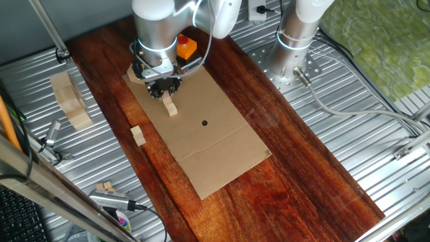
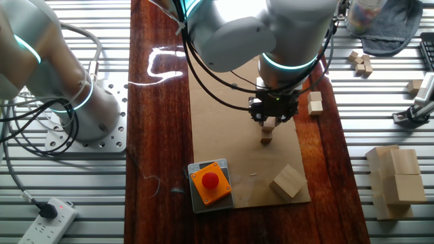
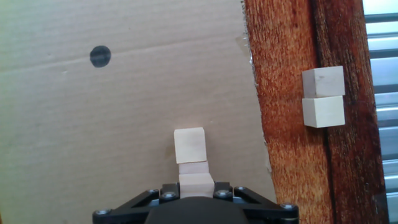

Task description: Stack the blocks into a pyramid shape

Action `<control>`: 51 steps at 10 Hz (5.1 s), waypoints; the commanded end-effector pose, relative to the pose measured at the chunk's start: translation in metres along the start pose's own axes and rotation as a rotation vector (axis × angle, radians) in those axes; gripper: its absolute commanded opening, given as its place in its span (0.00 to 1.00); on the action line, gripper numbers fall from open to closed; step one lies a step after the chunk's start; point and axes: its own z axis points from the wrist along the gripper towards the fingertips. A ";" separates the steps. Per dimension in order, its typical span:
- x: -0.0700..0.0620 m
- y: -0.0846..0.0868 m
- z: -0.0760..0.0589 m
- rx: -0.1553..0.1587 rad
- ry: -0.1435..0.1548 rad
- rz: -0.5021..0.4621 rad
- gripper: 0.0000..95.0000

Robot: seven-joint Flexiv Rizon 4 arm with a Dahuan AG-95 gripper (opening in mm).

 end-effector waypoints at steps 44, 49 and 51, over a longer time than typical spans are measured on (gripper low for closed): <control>-0.072 -0.110 0.015 -0.006 0.080 0.009 0.60; -0.072 -0.113 0.021 0.006 0.064 -0.039 0.60; -0.070 -0.115 0.019 0.000 0.062 -0.042 0.60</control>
